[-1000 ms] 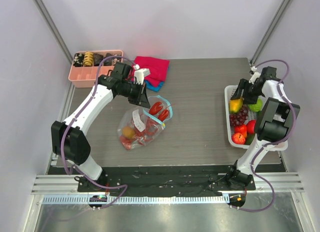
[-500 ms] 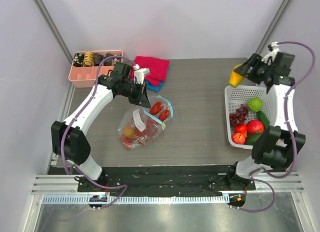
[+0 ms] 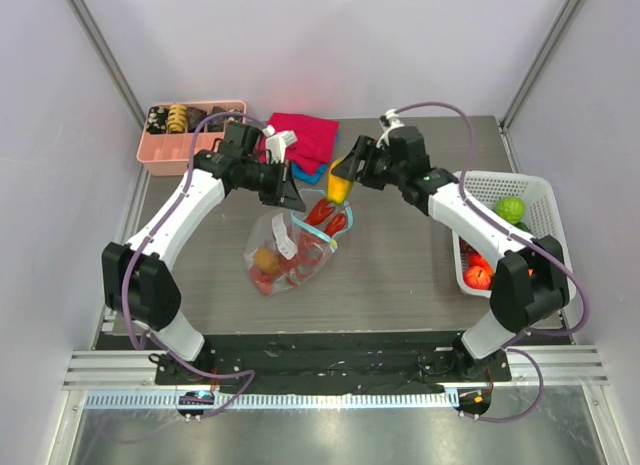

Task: Place the food in the zip-top bag and seal the zipper
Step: Place the fake fruit in the zipper food storage bag.

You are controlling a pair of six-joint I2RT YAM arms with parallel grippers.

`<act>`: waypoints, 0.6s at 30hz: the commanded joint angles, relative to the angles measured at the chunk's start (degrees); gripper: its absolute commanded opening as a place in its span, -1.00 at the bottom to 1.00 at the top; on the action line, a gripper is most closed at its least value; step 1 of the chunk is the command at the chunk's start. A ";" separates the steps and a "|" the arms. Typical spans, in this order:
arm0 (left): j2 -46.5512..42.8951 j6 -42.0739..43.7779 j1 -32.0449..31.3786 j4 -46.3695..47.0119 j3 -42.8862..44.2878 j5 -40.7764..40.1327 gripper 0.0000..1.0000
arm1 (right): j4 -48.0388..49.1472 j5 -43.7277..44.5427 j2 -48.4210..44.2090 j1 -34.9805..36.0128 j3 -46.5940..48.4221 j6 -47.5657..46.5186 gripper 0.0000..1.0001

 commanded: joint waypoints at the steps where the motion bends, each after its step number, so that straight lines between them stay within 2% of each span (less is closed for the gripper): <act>1: -0.05 -4.61 1.21 6.07 0.53 3.67 -1.00 | 9.60 5.16 0.35 5.63 -3.41 -2.65 -0.98; 5: 0.04 -8.57 3.24 9.15 -1.31 6.57 -1.00 | 12.24 7.27 1.15 9.78 -4.47 -5.02 -0.98; 8: 0.39 -10.24 4.38 10.73 -1.84 8.41 -1.00 | 13.99 8.68 0.53 11.01 -5.62 -6.25 -0.85; 10: 0.48 -10.42 4.73 11.00 -1.84 8.77 -1.00 | 13.91 5.44 1.58 11.10 -3.96 -7.13 -0.31; 11: 0.57 -10.42 4.73 11.00 -1.93 8.95 -1.00 | 10.34 3.51 2.20 11.19 -2.29 -10.36 -0.09; 12: 0.40 -10.33 4.73 11.00 -1.93 9.03 -1.00 | 7.09 0.10 2.64 11.10 -0.36 -12.39 0.25; 14: 0.22 -9.98 4.73 10.82 -2.10 9.04 -1.00 | -0.45 -0.28 2.30 9.97 3.43 -15.47 0.70; 16: -0.04 -9.54 4.73 10.82 -2.28 9.12 -1.00 | -3.91 -7.20 1.68 6.64 4.92 -18.12 0.98; 18: -0.13 -8.84 4.82 10.56 -2.46 9.12 -0.99 | -7.35 -14.75 1.32 -0.91 5.37 -18.04 0.99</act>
